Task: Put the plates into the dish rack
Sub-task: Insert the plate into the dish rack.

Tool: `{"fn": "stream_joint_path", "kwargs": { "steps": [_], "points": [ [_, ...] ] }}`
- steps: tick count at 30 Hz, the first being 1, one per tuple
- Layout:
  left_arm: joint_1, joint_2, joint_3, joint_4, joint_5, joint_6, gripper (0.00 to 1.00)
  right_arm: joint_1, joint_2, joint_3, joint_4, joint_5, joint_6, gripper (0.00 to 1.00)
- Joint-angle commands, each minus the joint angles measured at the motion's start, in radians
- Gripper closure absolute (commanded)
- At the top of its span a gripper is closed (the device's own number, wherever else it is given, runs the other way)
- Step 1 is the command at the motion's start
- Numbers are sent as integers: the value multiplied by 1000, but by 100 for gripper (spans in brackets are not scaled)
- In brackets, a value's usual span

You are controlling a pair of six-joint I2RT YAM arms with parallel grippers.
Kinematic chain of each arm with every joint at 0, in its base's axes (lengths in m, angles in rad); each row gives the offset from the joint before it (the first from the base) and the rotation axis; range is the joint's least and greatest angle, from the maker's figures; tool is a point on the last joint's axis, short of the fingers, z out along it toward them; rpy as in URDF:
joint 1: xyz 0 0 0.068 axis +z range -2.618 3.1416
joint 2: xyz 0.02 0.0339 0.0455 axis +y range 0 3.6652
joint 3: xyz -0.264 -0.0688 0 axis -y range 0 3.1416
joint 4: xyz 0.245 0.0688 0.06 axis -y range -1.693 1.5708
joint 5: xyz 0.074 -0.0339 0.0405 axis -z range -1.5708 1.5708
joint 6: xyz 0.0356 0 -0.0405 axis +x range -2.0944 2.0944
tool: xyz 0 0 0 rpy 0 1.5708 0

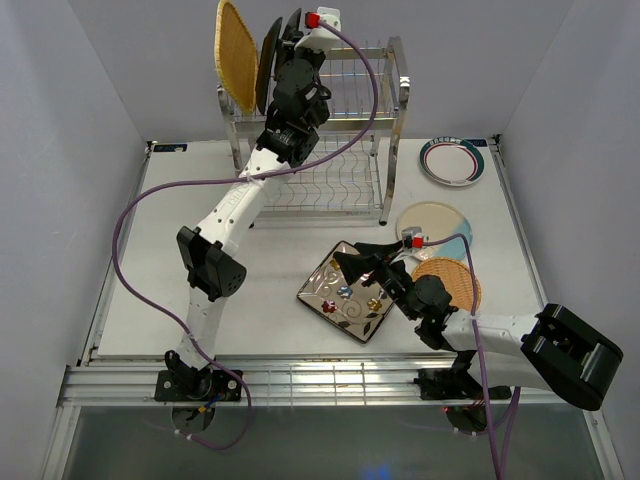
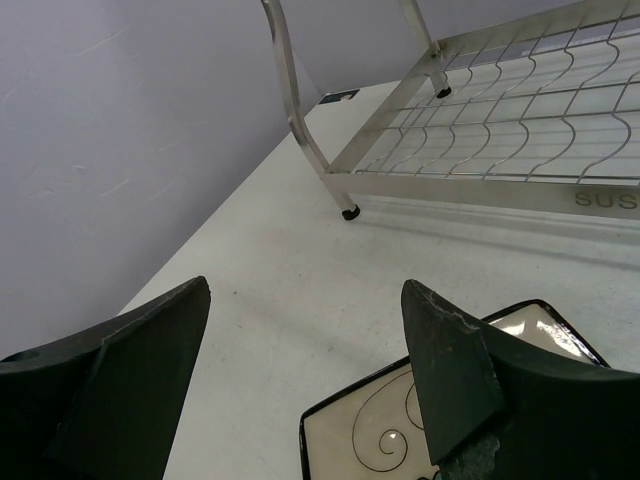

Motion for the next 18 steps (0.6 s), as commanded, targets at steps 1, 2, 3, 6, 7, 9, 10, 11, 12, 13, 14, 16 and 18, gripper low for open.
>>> {"fn": "stream_joint_path", "kwargs": {
  "steps": [1,2,3,6,7,9,10,11,12,13,14,16,18],
  "points": [
    [56,-83,15,49,-24,20,91,-5,-20,-14,58,12,-1,18],
    [59,-85,4,55,-30,24,91,-3,-20,-14,60,11,-1,17],
    [62,-88,3,52,-37,18,91,-5,-20,-14,58,9,-1,18],
    [67,-100,-9,38,-42,-4,89,-6,-17,-12,61,8,0,18],
    [67,-105,-17,40,-41,-7,87,-6,-15,-12,61,9,2,17],
    [67,-125,-35,34,-35,-34,76,-6,-14,-11,61,5,3,17],
    [68,-136,-46,18,-15,-48,69,-6,-14,-11,63,5,3,18],
    [70,-157,-54,8,-4,-67,65,-6,-15,-12,63,3,3,18],
    [70,-166,-71,-6,7,-84,66,-6,-18,-14,63,3,3,18],
    [70,-174,-78,-6,16,-100,66,-6,-20,-15,63,3,3,17],
    [70,-179,-81,-9,21,-105,64,-8,-25,-20,63,3,3,18],
    [71,-177,-80,-14,19,-104,52,-6,-28,-22,63,5,3,18],
    [71,-174,-75,-9,16,-98,50,-8,-35,-26,64,5,3,18]
  ]
}}
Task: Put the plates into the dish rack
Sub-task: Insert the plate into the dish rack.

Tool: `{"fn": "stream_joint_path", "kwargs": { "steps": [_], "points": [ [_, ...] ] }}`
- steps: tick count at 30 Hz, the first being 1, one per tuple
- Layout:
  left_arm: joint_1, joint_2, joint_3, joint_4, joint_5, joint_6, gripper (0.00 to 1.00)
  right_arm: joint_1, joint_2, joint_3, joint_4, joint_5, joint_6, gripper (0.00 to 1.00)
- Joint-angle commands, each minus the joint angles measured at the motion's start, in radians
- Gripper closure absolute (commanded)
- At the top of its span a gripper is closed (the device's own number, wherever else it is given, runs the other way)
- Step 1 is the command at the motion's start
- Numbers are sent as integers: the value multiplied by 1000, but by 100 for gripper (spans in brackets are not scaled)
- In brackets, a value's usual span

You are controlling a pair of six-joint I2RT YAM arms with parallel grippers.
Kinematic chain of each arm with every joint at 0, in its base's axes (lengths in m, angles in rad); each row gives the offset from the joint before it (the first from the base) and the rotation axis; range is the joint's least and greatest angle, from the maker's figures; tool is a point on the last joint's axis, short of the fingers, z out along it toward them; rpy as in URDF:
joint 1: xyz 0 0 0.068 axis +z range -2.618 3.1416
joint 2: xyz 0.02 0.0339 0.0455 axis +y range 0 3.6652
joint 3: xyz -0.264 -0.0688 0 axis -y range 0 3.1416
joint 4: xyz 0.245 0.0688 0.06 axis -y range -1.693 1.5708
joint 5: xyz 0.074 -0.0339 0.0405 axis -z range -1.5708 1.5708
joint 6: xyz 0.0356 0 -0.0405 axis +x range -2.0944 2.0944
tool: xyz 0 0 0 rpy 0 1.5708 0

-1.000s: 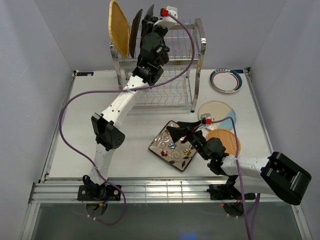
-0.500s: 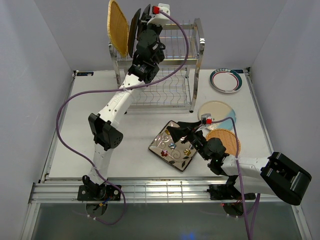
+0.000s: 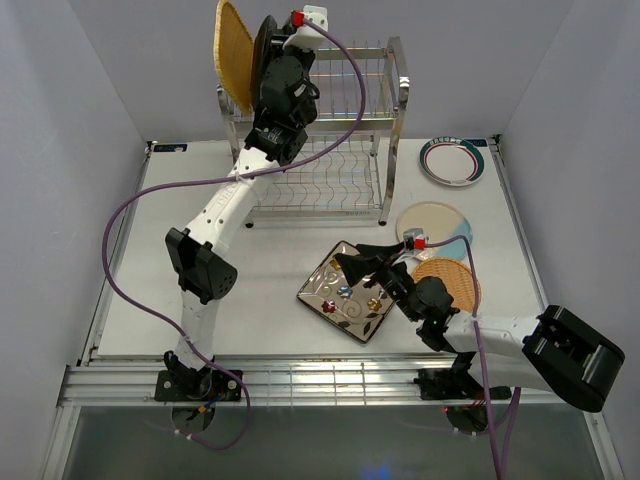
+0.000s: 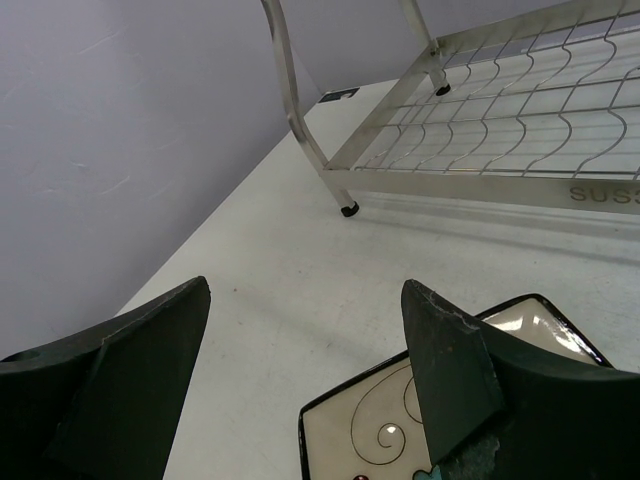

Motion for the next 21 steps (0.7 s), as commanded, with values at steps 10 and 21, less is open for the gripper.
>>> {"fn": "stream_joint_path", "kwargs": {
  "steps": [10,21],
  "points": [
    [46,-120,30,27,-30,8,30,-8,-37,-15,56,8,0,17],
    [51,-137,24,26,-13,0,28,-8,-31,-9,55,5,-1,17]
  ]
}}
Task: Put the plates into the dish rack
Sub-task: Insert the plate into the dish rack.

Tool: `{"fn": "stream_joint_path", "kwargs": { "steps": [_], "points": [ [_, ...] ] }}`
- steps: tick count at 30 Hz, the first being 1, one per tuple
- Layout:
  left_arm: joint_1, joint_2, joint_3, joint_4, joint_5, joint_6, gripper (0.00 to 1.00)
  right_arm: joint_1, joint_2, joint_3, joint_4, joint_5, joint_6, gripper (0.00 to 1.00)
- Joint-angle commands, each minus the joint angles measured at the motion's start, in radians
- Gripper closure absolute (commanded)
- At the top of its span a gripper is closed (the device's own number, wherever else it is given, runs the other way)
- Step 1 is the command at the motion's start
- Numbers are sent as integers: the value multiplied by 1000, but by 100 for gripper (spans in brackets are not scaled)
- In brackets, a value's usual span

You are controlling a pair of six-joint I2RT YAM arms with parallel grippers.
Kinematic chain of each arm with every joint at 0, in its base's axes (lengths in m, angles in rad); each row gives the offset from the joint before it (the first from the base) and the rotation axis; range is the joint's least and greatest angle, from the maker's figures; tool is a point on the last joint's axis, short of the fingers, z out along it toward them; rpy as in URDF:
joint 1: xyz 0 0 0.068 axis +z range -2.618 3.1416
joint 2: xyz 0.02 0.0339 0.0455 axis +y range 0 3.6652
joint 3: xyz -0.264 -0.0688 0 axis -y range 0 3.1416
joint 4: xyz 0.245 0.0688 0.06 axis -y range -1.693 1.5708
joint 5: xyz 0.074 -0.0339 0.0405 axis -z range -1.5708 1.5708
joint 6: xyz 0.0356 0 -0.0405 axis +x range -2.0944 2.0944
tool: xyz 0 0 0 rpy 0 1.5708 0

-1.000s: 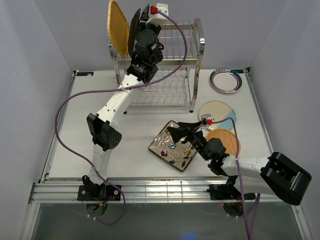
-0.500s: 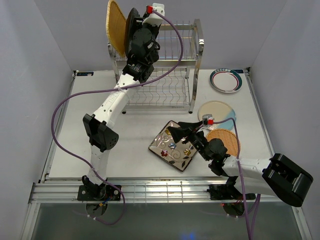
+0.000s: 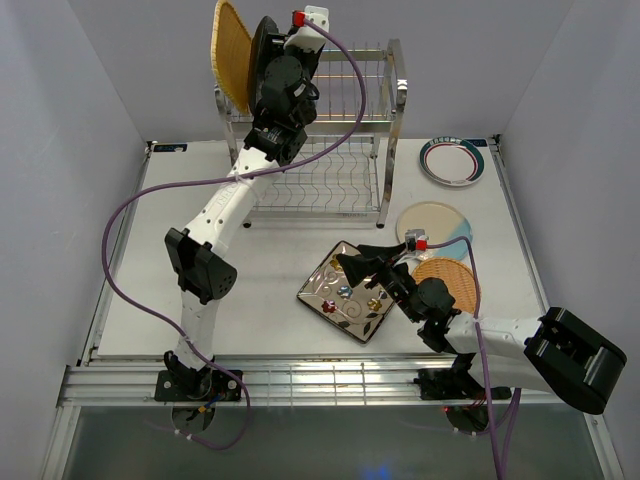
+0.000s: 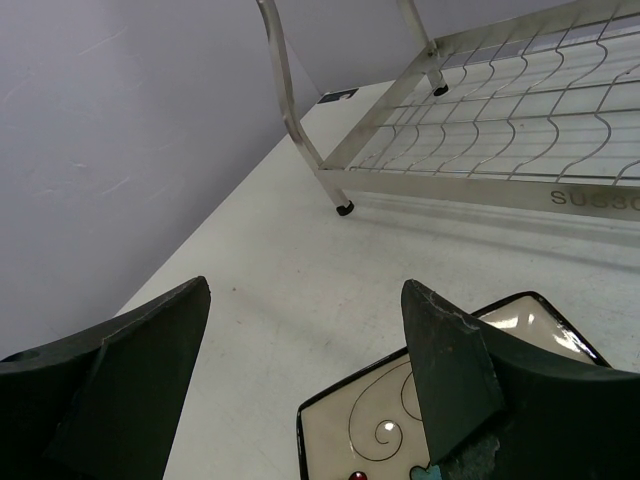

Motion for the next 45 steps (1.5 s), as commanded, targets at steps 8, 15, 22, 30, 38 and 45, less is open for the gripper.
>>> {"fn": "stream_joint_path", "kwargs": {
  "steps": [8,15,22,30,38,45],
  "points": [
    [39,-138,59,39,-24,36,26,-3,-14,10,48,6,-3,18],
    [-7,-171,23,67,30,59,24,-3,-20,10,40,9,-6,18],
    [-80,-167,23,98,2,122,32,-4,-35,-1,37,11,-6,18],
    [-119,-235,-52,110,-6,122,34,-6,-67,-16,20,20,-9,17],
    [-179,-385,-224,111,-10,94,34,-9,-92,-14,-18,21,-9,17],
    [-208,-606,-497,44,53,-31,31,-10,-144,47,-230,27,-6,17]
  ]
}}
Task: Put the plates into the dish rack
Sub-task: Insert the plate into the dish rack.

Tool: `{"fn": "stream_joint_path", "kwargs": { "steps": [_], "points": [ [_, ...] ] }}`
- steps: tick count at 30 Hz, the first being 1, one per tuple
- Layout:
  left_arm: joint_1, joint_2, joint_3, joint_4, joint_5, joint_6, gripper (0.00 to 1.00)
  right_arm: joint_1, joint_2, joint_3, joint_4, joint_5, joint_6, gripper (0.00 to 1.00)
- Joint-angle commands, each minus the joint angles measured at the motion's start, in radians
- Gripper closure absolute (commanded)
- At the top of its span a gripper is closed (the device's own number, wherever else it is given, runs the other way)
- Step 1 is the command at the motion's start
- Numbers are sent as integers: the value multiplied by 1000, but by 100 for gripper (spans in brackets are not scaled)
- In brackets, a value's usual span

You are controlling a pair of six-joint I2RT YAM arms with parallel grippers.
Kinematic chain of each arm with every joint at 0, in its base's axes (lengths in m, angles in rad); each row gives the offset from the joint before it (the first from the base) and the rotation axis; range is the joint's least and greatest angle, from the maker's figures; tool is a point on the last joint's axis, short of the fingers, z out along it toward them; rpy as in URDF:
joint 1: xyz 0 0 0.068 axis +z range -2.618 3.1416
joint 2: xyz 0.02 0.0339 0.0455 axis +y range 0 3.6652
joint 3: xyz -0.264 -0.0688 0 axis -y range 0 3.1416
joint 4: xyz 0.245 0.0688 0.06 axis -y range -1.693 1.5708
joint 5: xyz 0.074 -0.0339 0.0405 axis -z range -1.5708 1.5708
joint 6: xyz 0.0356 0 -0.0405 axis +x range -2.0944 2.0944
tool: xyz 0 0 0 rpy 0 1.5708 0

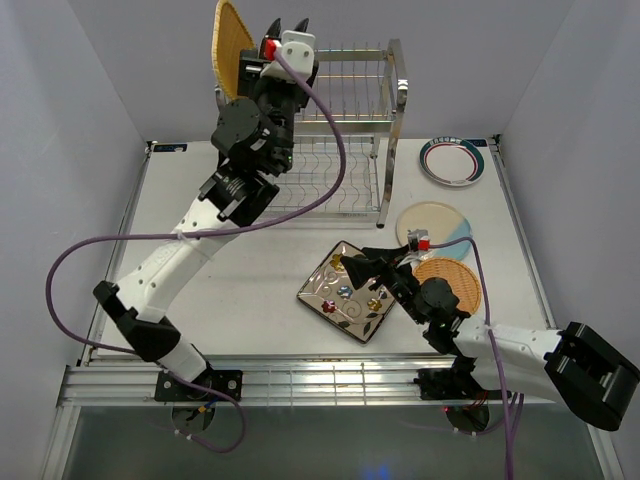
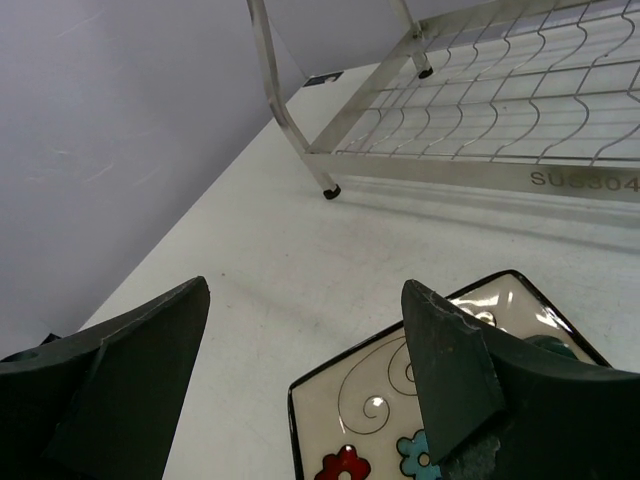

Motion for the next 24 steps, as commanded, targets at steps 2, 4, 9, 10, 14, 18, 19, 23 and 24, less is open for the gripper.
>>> {"fn": "stream_joint_path", "kwargs": {
  "steps": [2,4,9,10,14,18,19,23,24],
  "points": [
    [1,-184,-143,-48,81,-118,31,-8,-48,59,-140,30,-4,17],
    [1,-255,-232,-79,131,-147,30,-8,-71,63,-175,31,4,17],
    [1,-389,-415,-99,219,-179,29,-9,-108,76,-292,21,30,15],
    [1,-411,-471,-99,228,-185,29,-8,-116,78,-307,24,48,14],
    [1,-516,-611,-81,280,-202,28,-9,-134,81,-378,33,100,14],
    [1,-589,-746,-73,360,-224,26,-9,-168,99,-528,59,188,14],
    [1,-599,-769,-80,383,-225,26,-9,-177,110,-562,80,211,15],
    [1,-642,-880,-74,443,-231,25,-9,-222,110,-708,128,320,16],
    [2,-658,-930,-65,450,-227,24,-9,-246,104,-728,134,355,16]
  ]
}}
